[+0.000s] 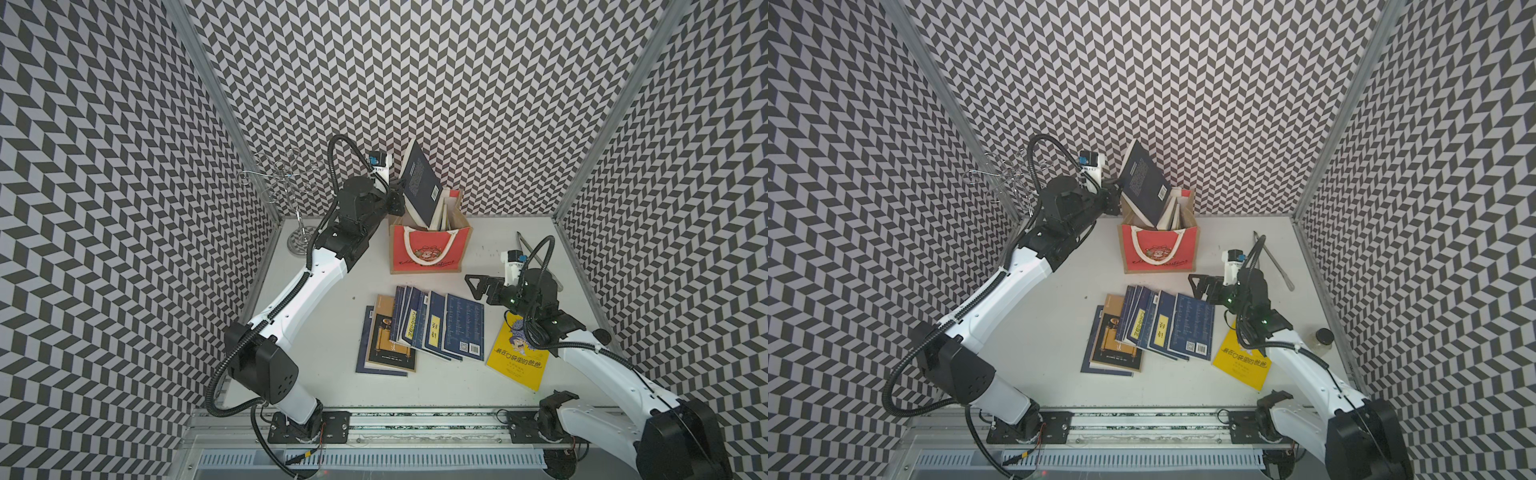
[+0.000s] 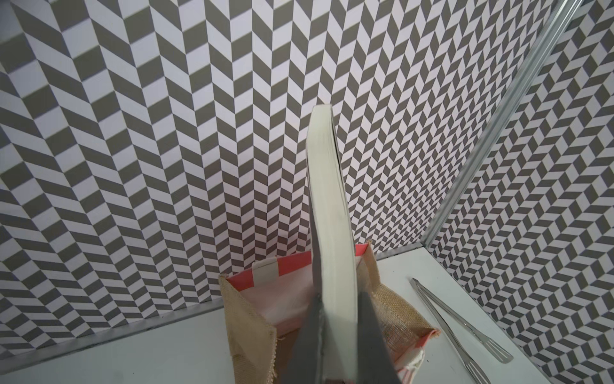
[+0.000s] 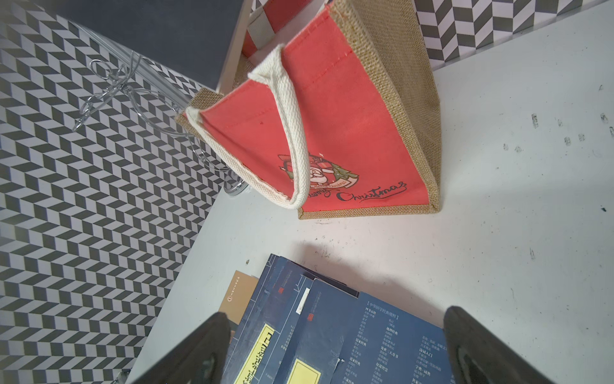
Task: Put the books into the canvas bag
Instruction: Pick up the book from the center of the board.
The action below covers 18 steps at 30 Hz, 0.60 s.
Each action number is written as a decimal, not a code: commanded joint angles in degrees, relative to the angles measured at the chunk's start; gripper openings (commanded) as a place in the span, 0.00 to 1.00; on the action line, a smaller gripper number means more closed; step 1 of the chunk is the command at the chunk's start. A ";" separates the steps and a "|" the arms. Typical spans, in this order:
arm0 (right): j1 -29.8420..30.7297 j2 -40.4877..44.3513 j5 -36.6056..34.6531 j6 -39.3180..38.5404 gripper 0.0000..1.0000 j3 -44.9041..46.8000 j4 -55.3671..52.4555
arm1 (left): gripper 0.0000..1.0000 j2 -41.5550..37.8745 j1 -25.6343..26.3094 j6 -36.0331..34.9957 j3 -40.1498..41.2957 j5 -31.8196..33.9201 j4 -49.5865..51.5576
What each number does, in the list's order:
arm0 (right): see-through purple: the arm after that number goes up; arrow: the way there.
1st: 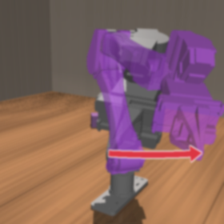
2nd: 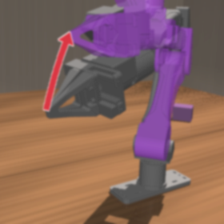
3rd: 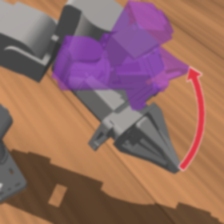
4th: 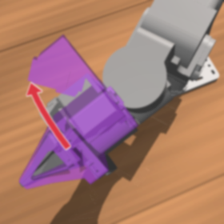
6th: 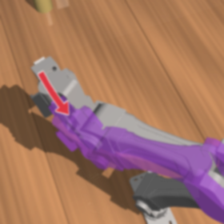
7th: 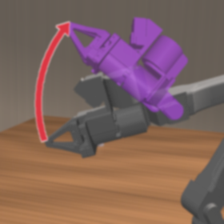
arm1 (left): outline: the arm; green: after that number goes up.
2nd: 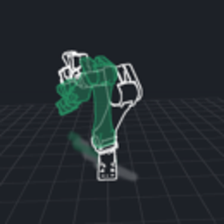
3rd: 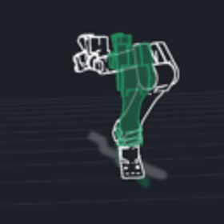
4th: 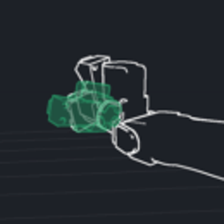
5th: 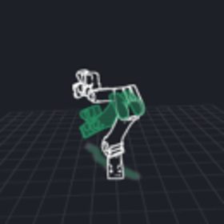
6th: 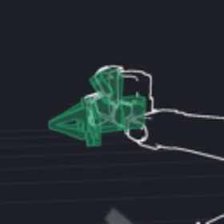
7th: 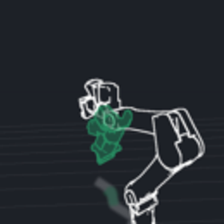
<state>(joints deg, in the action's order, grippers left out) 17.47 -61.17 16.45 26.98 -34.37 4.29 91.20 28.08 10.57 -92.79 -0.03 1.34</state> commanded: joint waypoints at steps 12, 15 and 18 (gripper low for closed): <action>-0.57 -2.78 2.01 -1.13 1.00 0.04 2.80 | 0.00 1.74 0.03 -3.80 0.15 4.99 -8.86; -0.60 -2.79 2.09 -1.33 1.00 -0.05 2.69 | 0.00 2.07 0.48 -4.37 1.78 6.05 -9.12; -0.55 -2.81 2.13 -1.38 1.00 -0.06 2.69 | 0.00 2.73 1.16 -5.28 2.78 7.26 -9.27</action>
<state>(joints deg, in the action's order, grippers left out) 17.12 -63.79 17.87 26.35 -34.30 4.69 94.37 28.36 6.68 -89.62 5.37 -2.02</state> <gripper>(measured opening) 0.998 0.094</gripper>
